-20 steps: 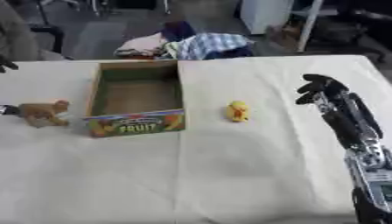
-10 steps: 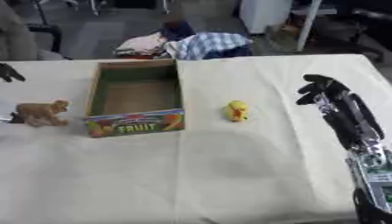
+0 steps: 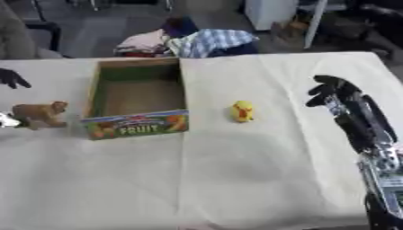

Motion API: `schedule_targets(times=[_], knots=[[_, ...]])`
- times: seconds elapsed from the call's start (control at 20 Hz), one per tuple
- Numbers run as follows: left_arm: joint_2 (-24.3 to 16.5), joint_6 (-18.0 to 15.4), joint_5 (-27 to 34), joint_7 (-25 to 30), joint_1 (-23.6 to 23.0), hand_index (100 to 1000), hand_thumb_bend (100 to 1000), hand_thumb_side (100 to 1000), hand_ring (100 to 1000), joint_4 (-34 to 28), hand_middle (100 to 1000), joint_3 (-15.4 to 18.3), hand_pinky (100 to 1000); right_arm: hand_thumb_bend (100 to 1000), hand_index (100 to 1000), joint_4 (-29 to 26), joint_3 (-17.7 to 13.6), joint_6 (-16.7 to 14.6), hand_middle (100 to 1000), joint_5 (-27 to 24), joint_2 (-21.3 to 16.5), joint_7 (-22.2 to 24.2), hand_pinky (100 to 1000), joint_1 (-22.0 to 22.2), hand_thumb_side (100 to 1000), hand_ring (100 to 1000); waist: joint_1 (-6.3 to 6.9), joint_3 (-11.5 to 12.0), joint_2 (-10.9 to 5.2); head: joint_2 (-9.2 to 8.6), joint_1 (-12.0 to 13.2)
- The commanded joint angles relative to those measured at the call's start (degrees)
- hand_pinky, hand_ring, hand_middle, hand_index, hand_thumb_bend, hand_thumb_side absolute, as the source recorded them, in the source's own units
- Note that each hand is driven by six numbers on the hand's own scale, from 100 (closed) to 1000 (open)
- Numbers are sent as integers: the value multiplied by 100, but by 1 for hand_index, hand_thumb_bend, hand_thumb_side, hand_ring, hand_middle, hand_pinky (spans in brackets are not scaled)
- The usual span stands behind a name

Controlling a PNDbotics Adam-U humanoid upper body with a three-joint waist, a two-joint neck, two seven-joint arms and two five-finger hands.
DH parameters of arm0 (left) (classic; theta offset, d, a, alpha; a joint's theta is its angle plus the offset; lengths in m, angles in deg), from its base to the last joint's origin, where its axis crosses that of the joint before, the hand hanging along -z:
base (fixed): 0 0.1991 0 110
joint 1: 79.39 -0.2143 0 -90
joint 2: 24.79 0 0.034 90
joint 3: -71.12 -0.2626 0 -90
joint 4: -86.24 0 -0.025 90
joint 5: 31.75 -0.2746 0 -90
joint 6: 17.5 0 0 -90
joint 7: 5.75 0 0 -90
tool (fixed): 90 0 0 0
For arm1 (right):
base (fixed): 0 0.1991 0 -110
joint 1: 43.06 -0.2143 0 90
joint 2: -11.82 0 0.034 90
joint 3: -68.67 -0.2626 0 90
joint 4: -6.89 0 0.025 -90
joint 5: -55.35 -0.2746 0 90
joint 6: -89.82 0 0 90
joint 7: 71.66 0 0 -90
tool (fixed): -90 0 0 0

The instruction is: Pick up objects on the table and place them in the box.

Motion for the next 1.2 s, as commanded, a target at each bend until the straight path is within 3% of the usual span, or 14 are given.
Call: schedule_targets(times=[0.05,0.45,0.6,0.9,1.2], knots=[[-77,39,-128,-192,112,793,601,262,703,28,707,68,773,100,817,-75,-19,-10,596,-38,-48,10,666,-118,684,567,3,-17,-30,29,41],[63,175,-491,-392,34,783,586,236,674,155,674,35,762,100,818,-61,-27,-19,596,-44,-31,3,665,-124,687,567,-41,-49,10,29,76],[70,240,-623,-449,6,747,559,179,625,198,621,44,745,100,818,-56,-32,-18,596,-45,-25,2,666,-115,688,567,-45,-47,9,29,72],[14,328,-452,-591,-34,551,297,109,429,175,406,113,732,100,818,-49,-51,-13,596,-38,-17,-2,666,-93,691,568,-44,-37,-2,29,57],[-147,290,227,-504,-51,529,214,100,407,-217,379,83,739,100,818,-42,-65,-4,595,-31,-24,-16,666,-66,694,568,-30,-24,-22,29,-1]])
